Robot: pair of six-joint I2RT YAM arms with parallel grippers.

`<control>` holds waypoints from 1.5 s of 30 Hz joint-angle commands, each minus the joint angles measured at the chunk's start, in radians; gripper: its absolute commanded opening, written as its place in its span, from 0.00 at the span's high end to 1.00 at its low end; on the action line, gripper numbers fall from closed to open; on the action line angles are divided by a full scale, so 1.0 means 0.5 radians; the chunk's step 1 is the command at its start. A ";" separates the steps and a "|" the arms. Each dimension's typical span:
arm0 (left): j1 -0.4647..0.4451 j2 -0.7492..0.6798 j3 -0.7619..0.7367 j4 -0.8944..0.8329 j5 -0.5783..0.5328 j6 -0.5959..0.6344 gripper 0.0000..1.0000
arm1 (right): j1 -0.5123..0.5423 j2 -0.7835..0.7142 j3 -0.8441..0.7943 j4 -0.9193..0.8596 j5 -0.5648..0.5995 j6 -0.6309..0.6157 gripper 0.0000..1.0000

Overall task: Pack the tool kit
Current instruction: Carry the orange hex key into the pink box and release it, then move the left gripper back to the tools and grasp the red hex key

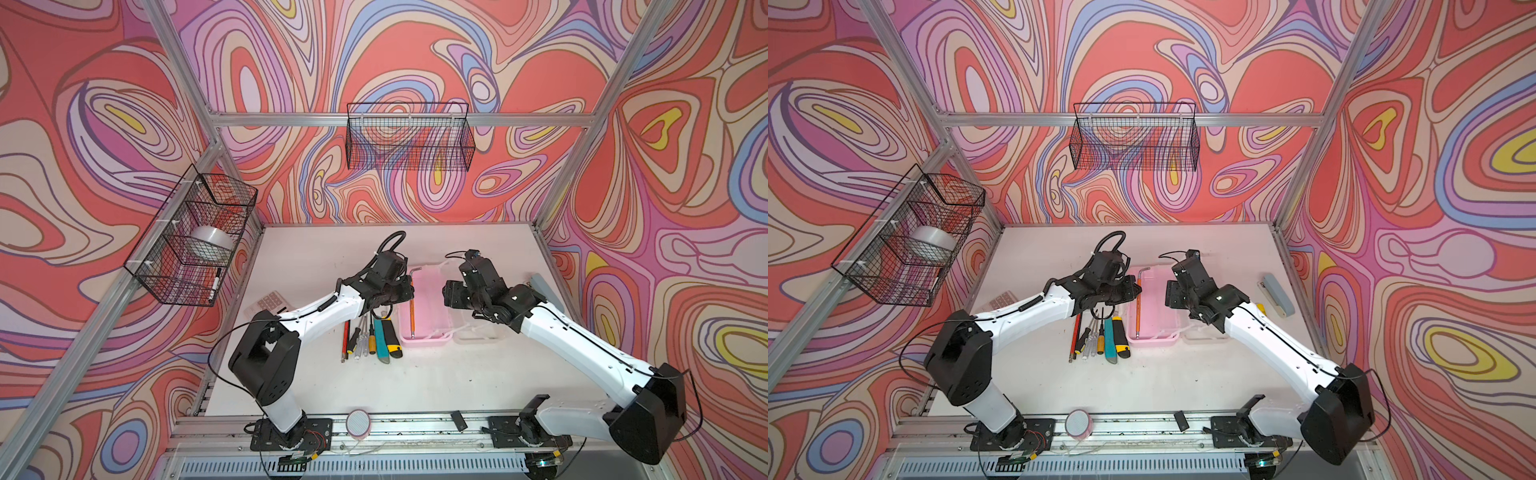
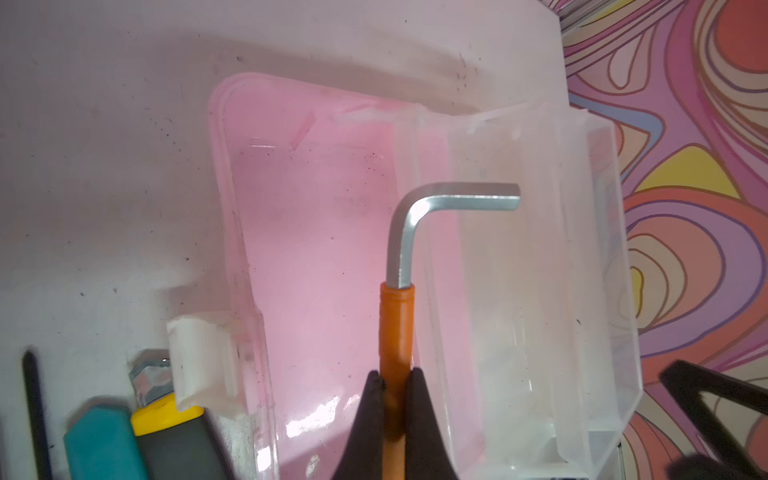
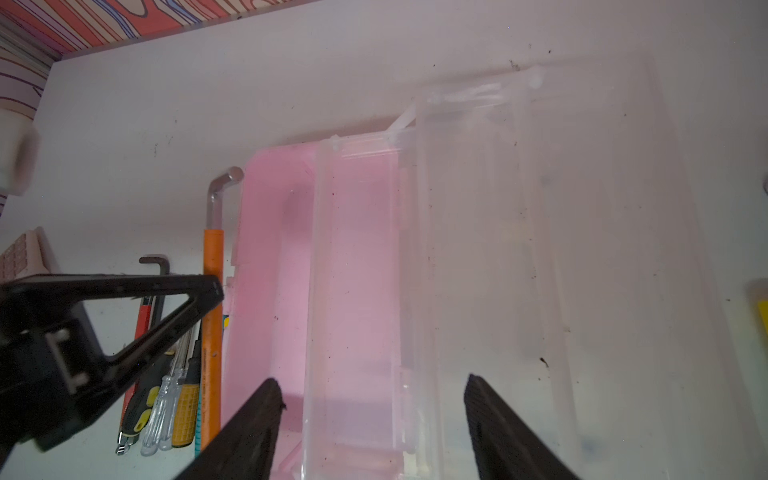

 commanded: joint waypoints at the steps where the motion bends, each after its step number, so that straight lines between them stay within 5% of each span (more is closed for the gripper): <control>1: -0.016 0.052 0.079 0.056 -0.059 -0.079 1.00 | -0.025 -0.050 -0.032 -0.036 0.043 -0.032 0.27; 10: -0.015 0.277 0.211 -0.011 -0.051 -0.106 1.00 | -0.052 -0.067 -0.036 -0.049 0.036 -0.044 0.26; 14: -0.015 0.313 0.270 -0.052 -0.061 -0.075 0.71 | -0.052 -0.064 -0.026 -0.060 0.047 -0.044 0.25; 19: -0.014 0.256 0.258 -0.075 -0.107 -0.021 0.51 | -0.055 -0.068 0.004 -0.084 0.054 -0.048 0.25; 25: -0.013 -0.059 0.148 -0.234 -0.393 0.207 0.50 | -0.055 -0.096 0.038 -0.097 -0.045 -0.045 0.27; 34: 0.232 -0.720 -0.531 -0.451 -0.789 0.395 0.58 | -0.028 -0.151 0.099 -0.115 -0.247 0.039 0.31; 45: 0.502 -0.680 -0.827 -0.405 -0.660 0.459 0.64 | 0.042 -0.046 0.103 -0.045 -0.272 0.093 0.32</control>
